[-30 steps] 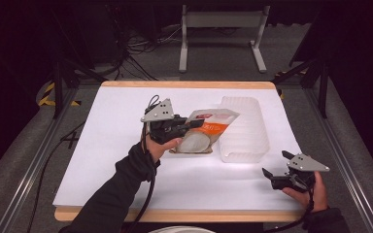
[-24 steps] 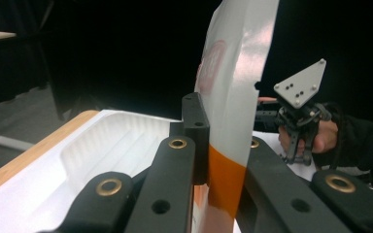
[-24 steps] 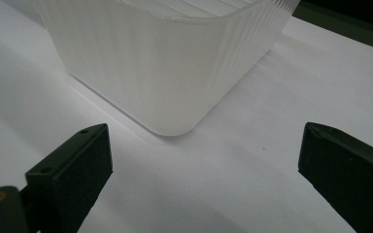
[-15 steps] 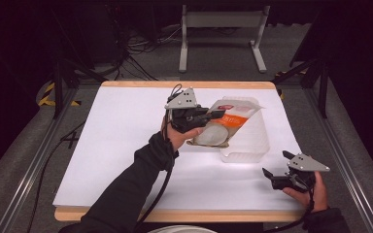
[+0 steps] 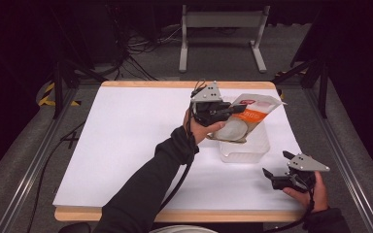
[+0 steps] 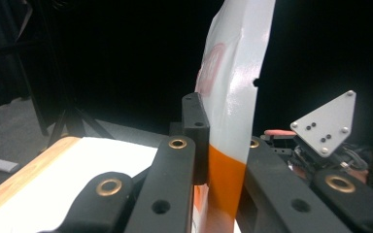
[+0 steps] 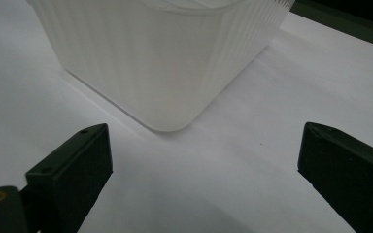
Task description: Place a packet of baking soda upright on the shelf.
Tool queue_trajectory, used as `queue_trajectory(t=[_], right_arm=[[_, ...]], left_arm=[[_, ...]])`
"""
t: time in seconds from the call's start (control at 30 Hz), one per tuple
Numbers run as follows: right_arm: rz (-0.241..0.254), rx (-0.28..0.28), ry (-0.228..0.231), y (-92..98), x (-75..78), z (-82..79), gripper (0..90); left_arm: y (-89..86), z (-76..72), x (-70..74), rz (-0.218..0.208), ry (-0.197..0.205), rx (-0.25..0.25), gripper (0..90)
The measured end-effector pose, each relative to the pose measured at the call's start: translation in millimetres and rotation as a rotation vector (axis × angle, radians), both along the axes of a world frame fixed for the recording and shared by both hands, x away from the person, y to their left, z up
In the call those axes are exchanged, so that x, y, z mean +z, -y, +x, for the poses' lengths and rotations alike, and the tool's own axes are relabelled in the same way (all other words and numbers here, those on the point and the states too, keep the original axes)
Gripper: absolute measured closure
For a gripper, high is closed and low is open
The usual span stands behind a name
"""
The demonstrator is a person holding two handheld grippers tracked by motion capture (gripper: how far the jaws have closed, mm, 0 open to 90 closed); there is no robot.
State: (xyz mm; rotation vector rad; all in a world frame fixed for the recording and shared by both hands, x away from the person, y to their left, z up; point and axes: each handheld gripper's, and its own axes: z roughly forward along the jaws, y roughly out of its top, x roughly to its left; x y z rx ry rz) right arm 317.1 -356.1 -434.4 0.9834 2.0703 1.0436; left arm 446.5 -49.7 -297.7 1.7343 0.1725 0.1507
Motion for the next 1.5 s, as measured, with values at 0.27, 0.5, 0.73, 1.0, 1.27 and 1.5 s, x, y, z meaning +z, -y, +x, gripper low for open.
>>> queue_trajectory(t=[0.27,0.5,0.73,1.0,1.27,1.5], right_arm=[[-0.002,-0.001,-0.005,0.5,-0.6,0.4,6.0],[0.001,0.004,-0.015,-0.2,-1.1,0.7,5.9],[-0.001,0.004,-0.016,0.4,-1.4,0.5,5.9],[-0.007,0.008,-0.021,-0.5,-1.8,0.5,5.9],[-0.006,0.01,-0.024,-0.2,-2.3,0.7,5.9],[-0.01,0.011,-0.023,-0.5,-2.2,0.6,5.9]], left_arm=[[18.1,8.6,-5.8,0.007,-0.009,0.026,90.0],[35.4,7.9,-11.1,0.001,-0.019,0.029,90.0],[45.6,1.4,-10.2,-0.037,-0.025,-0.008,90.0],[51.9,0.3,-18.0,-0.057,-0.05,0.014,90.0],[50.6,6.2,-23.7,-0.099,-0.087,0.01,90.0],[54.7,5.0,-39.1,-0.074,-0.104,-0.006,90.0]])
